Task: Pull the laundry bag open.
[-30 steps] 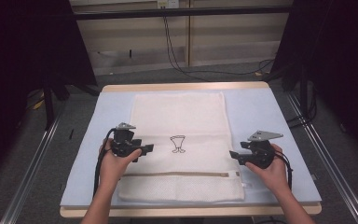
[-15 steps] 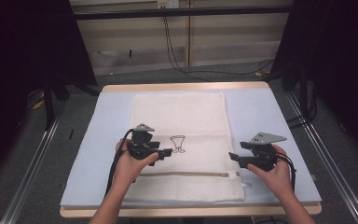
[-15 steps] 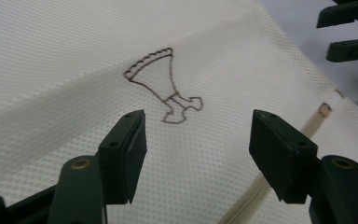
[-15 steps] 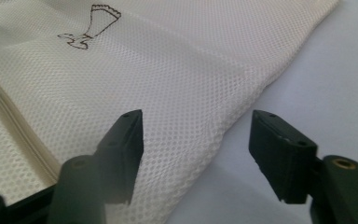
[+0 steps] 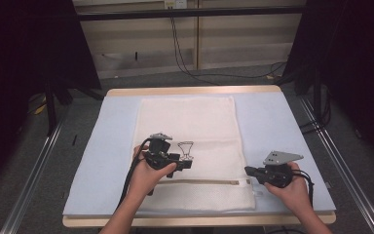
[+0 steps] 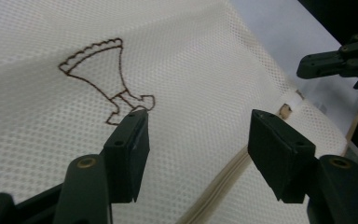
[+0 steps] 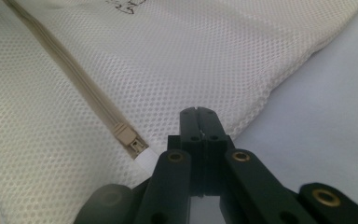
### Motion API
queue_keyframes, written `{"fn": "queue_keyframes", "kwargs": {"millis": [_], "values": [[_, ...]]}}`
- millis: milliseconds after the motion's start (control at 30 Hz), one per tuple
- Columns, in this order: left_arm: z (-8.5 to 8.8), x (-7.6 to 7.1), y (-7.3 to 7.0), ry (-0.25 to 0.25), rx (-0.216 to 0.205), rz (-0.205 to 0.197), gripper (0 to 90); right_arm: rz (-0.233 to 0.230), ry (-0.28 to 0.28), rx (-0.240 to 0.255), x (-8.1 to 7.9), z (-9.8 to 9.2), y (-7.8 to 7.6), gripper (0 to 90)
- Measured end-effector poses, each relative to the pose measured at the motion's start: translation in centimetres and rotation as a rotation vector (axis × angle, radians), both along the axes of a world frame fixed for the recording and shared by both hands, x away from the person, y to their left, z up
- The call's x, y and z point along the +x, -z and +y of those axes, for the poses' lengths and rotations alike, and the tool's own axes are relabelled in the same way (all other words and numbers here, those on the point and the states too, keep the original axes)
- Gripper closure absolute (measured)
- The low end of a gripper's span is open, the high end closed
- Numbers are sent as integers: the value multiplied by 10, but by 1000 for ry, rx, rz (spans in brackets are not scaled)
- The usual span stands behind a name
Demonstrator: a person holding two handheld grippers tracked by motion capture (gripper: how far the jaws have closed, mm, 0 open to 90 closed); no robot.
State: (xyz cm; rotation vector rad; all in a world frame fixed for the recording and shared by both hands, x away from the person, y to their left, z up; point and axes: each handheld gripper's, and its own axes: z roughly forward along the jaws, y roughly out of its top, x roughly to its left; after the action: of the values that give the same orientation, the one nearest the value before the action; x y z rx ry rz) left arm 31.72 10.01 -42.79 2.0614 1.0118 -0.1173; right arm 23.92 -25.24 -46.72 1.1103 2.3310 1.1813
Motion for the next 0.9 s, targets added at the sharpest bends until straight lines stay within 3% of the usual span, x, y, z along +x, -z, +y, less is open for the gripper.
{"fn": "queue_keyframes", "kwargs": {"millis": [133,300,533,667,867,900], "values": [[-9,-2,3,21,-10,20,445,19,-15,6,-7,3,2,900],[-23,-6,7,47,-28,88,495,34,-62,-38,-13,8,6,900],[-39,-12,11,77,-48,112,589,33,-48,-2,-13,5,4,900],[-53,-15,14,85,-93,169,634,42,-53,-12,-14,7,5,900],[-68,-16,19,74,-92,212,678,41,-61,-14,-14,8,7,900],[-72,-16,23,108,-88,233,690,33,-61,-15,-14,8,8,900]]}}
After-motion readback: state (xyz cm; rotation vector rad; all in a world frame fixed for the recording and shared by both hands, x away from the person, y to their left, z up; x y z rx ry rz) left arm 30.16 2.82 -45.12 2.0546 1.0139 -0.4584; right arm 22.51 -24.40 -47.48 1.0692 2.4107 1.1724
